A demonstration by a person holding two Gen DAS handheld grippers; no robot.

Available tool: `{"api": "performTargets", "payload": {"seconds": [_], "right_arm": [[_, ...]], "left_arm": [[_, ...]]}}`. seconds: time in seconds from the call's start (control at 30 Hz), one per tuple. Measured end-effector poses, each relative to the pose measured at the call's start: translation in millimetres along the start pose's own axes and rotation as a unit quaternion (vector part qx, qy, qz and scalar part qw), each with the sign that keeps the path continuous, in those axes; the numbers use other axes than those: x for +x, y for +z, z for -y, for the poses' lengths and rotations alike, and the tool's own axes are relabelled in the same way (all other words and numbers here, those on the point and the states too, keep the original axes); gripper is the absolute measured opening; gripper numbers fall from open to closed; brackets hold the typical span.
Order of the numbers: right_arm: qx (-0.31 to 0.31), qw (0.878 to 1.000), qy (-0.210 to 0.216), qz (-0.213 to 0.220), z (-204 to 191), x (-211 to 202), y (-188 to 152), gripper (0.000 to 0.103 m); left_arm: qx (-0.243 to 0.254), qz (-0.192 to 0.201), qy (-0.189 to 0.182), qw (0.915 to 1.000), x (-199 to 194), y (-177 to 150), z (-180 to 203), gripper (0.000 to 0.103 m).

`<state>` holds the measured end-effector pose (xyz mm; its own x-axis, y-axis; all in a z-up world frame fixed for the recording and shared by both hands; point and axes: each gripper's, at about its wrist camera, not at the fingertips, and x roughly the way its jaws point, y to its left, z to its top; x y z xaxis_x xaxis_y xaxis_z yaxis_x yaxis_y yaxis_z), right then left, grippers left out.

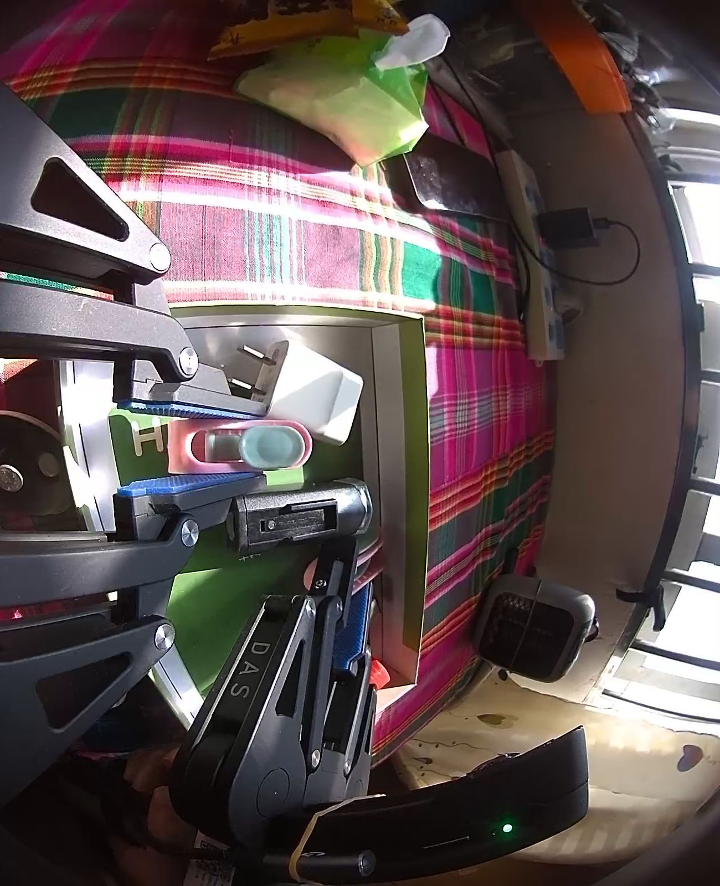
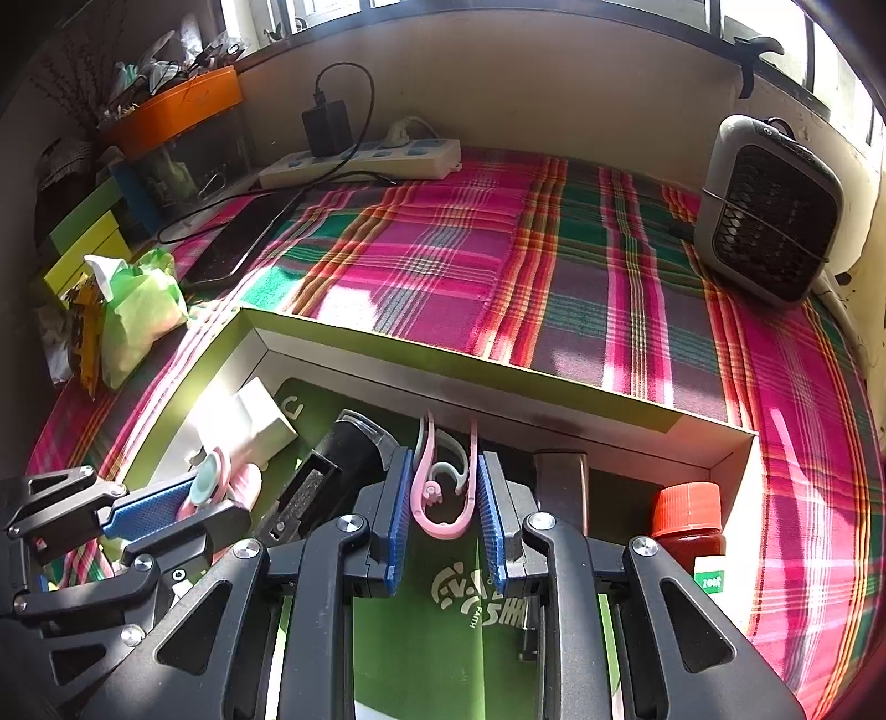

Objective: Organize rigid objects
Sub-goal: 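Lower pink holder into box with left tool while right tool lowers earphone hook inside, then open left tool to release pink holder while right tool releases earphone hook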

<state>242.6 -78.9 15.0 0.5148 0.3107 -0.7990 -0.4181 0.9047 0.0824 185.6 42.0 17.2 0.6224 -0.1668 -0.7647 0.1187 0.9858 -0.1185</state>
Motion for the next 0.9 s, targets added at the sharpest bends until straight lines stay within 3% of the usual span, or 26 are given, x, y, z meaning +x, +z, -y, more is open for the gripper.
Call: {"api": "performTargets", "payload": {"seconds": [0.5, 0.7, 0.9], "right_arm": [[0.003, 1.000, 0.003, 0.001, 1.2, -0.8, -0.5, 0.024], [0.008, 1.000, 0.003, 0.004, 4.0, -2.0, -1.0, 0.024], [0.015, 1.000, 0.005, 0.010, 6.3, -5.3, -2.3, 0.035]], "left_arm": [[0.003, -0.001, 0.005, 1.0000, 1.2, -0.2, 1.1, 0.018], [0.003, 0.001, 0.004, 1.0000, -0.1, -0.8, 0.5, 0.023], [0.002, 0.003, 0.008, 1.0000, -1.7, -1.1, 1.0, 0.026]]}}
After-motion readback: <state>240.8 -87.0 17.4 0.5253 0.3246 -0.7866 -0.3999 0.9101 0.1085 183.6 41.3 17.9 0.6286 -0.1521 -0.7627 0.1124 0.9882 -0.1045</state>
